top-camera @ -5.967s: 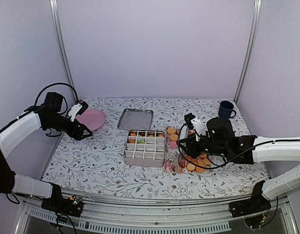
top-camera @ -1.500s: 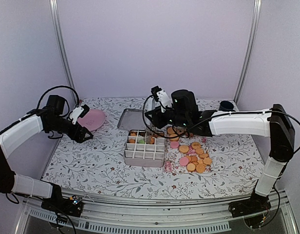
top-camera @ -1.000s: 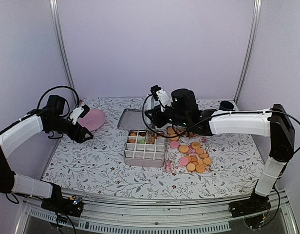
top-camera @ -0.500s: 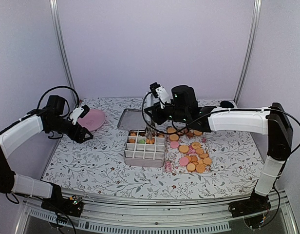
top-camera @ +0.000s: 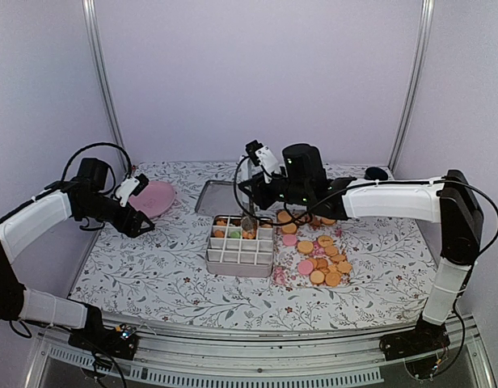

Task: Pack the cookies
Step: Adjust the fake cookies in the empty pocket of the box.

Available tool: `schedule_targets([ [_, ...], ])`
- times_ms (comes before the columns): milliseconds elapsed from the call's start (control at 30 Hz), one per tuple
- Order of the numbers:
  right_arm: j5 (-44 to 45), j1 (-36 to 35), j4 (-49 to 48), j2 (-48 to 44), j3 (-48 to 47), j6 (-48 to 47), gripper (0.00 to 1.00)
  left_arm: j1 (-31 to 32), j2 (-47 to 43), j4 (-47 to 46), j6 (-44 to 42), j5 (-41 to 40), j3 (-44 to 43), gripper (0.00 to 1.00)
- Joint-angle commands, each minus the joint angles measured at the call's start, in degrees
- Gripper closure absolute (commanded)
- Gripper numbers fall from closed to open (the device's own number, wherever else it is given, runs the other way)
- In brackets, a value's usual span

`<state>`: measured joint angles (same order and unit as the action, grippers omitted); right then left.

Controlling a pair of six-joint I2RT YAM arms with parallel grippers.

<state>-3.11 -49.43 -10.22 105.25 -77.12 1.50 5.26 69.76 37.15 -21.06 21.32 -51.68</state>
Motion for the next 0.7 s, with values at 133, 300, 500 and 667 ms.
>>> schedule_targets([
  [133, -0.03, 0.26, 0.57, -0.37, -1.53, -2.41, 0.79, 0.87, -0.32, -0.23, -0.30, 0.20, -0.27, 0.11],
  [300, 0.15, 0.28, 1.11, -0.99, -1.41, -3.81, 0.80, 0.96, -0.32, -0.23, -0.22, 0.19, -0.35, 0.11],
  [500, -1.57, 0.16, 1.23, -1.69, -0.37, -3.38, 0.84, 1.07, -0.38, -0.23, -0.25, 0.13, -0.59, 0.11],
  [667, -1.06, 0.11, 1.32, -2.32, 0.58, -3.89, 0.84, 1.23, -0.23, -0.23, -0.16, 0.23, -0.70, 0.11],
])
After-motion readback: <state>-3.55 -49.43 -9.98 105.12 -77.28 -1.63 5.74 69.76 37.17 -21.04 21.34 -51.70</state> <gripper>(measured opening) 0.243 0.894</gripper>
